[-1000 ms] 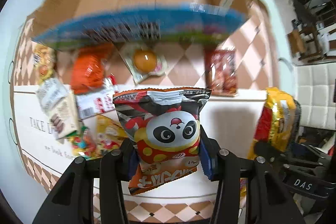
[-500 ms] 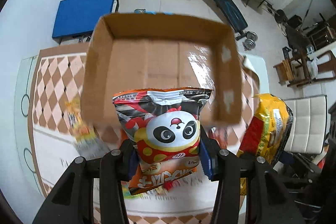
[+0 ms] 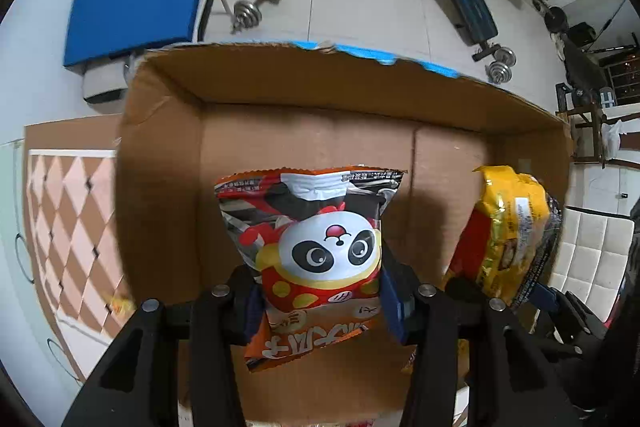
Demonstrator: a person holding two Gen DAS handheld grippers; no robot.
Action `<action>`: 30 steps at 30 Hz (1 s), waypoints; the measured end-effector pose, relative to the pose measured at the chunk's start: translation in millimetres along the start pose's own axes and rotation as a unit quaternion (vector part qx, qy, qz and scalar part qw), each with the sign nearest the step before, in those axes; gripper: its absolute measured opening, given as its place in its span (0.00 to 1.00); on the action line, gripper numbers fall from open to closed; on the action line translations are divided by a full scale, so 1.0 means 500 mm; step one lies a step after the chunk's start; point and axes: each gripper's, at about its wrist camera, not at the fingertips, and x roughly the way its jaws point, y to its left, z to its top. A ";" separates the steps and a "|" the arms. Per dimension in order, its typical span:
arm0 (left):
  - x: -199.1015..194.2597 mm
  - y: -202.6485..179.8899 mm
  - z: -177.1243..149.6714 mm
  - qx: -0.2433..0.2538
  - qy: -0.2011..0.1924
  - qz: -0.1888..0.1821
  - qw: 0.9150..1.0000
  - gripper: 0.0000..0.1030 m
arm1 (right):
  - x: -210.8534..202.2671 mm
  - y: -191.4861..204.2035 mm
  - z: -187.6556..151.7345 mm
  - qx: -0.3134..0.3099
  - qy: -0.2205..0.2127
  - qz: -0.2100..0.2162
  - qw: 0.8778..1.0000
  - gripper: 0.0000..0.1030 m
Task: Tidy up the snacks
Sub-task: 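Carry both packets into the cardboard box and open both tools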
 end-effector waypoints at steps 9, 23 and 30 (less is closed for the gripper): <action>0.069 -0.006 0.046 0.011 0.019 -0.014 1.000 0.45 | 0.057 0.036 0.002 -0.001 0.022 -0.020 1.000 0.88; 0.016 -0.017 0.024 0.031 -0.012 -0.012 0.999 0.83 | 0.000 0.059 -0.064 -0.037 0.010 -0.043 0.998 0.97; -0.054 -0.024 -0.034 0.049 -0.057 -0.005 0.997 0.83 | -0.098 0.066 -0.184 -0.054 -0.029 -0.050 0.997 0.97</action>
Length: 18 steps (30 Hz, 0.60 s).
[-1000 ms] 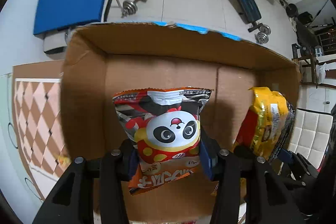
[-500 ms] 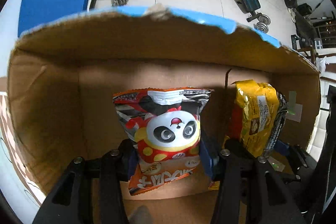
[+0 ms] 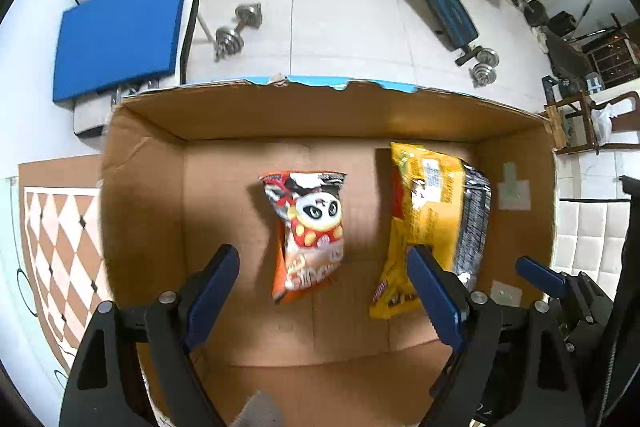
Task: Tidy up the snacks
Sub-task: 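Carry both packets into the cardboard box and open both tools, then grasp the watermelon gumball bag with the left tool while the right grasps the yellow chip bag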
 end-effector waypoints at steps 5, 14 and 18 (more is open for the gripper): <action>-0.059 -0.003 -0.060 0.004 -0.041 0.001 0.999 0.83 | -0.099 0.018 -0.076 -0.005 -0.036 0.003 0.999 0.97; -0.170 -0.017 -0.190 0.005 -0.107 0.031 0.994 0.83 | -0.181 -0.018 -0.110 -0.004 -0.115 0.006 0.993 0.97; -0.206 -0.026 -0.244 0.007 -0.128 0.032 0.991 0.83 | -0.227 -0.019 -0.154 -0.008 -0.141 0.005 0.990 0.97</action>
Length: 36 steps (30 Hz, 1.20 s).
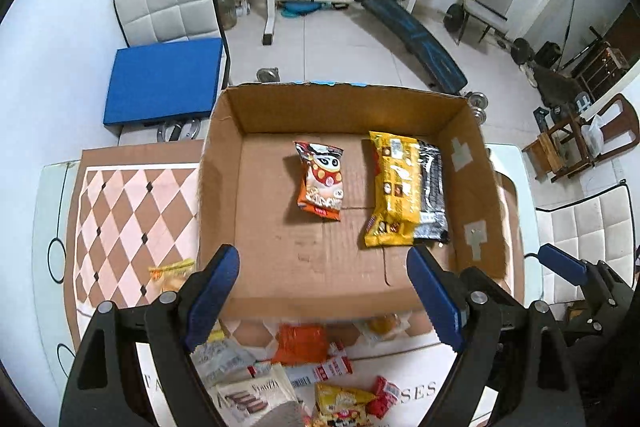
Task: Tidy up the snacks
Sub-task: 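Grasp the watermelon gumball bag with the left tool while the right grasps the yellow chip bag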
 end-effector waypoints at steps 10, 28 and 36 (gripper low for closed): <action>-0.091 -0.007 -0.067 0.000 -0.035 0.007 0.999 0.83 | -0.086 -0.002 -0.075 0.011 -0.015 0.027 0.999 0.97; 0.094 0.161 -0.386 -0.081 0.151 0.052 0.984 0.96 | 0.191 0.024 -0.382 0.102 0.242 0.126 0.957 0.90; 0.150 0.227 -0.456 -0.141 0.185 0.044 0.972 0.96 | 0.289 0.076 -0.402 0.090 0.264 0.085 0.957 0.87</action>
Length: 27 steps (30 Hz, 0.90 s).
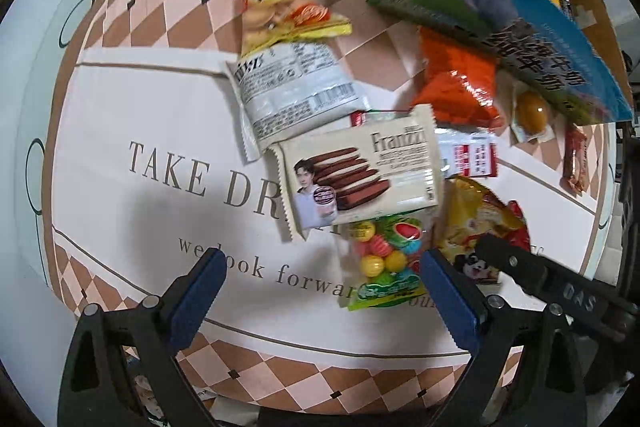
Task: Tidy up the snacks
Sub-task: 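Grasp the watermelon gumball bag with the left tool while the right grasps the yellow chip bag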
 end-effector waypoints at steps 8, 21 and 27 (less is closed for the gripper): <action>0.032 -0.002 0.003 -0.002 0.012 0.001 1.000 0.96 | 0.066 0.037 0.021 -0.016 0.013 -0.045 0.999 0.76; 0.095 -0.044 -0.028 -0.022 0.064 -0.055 0.996 0.96 | 0.037 -0.066 -0.001 0.007 0.016 -0.047 0.999 0.56; 0.142 -0.100 -0.020 -0.017 0.090 -0.067 0.994 0.96 | 0.043 -0.086 0.001 0.032 0.027 -0.030 0.999 0.61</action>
